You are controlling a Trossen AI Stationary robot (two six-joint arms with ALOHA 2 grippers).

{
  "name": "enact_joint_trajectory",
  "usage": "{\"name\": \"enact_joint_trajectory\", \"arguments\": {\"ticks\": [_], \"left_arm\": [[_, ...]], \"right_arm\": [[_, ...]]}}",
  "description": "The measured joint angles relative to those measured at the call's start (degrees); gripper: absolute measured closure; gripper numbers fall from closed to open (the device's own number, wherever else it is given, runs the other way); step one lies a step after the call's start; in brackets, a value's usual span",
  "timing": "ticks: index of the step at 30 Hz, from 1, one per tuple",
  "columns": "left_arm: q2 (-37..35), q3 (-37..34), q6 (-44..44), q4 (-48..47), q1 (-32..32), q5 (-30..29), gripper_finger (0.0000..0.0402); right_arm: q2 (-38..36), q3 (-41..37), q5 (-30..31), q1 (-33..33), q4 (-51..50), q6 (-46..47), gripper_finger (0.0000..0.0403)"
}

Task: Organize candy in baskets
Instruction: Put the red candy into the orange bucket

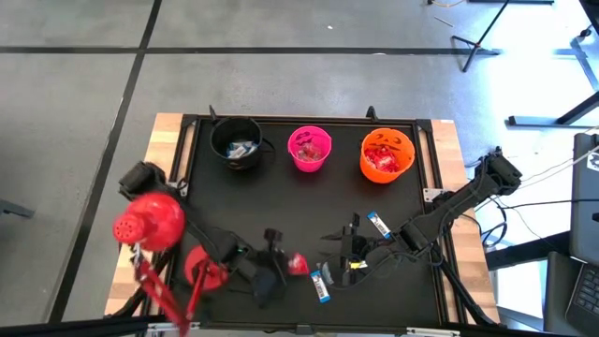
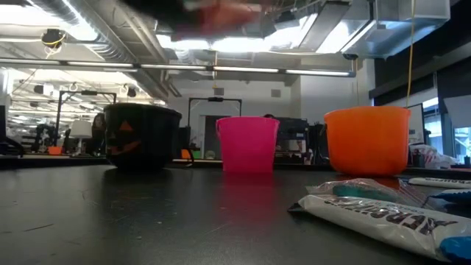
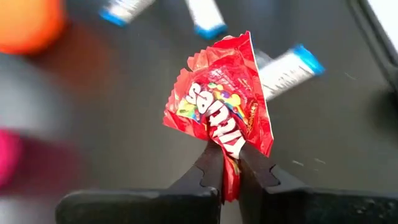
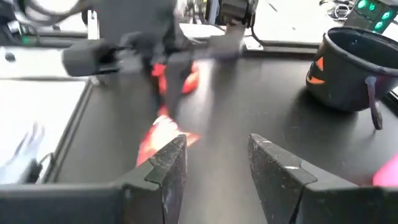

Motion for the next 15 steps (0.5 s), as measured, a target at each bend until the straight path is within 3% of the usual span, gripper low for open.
{"name": "enact_joint_trajectory", "arguments": {"ticks": [4, 7, 10, 15], "left_arm": [[-4.74, 0.04, -0.01, -3.86, -0.71, -14.11, 0.0396], [-6.03, 0.04, -0.01, -4.64, -0.68, -20.05, 0.0397], [-6.16, 0.04, 0.0, -4.63, -0.79, -22.25, 0.0397], [-6.16, 0.04, -0.07, -4.6, -0.78, -20.49, 0.0397]], "right_arm": [[1.54, 0.0, -0.12, -0.79, 4.83, 1.26, 0.0237], [3.39, 0.0, -2.15, -2.4, 7.41, 1.69, 0.0237], [4.58, 0.0, -3.77, -4.37, 8.29, 3.33, 0.0237], [5.49, 0.0, -4.58, -7.24, 8.19, 5.64, 0.0237]]}}
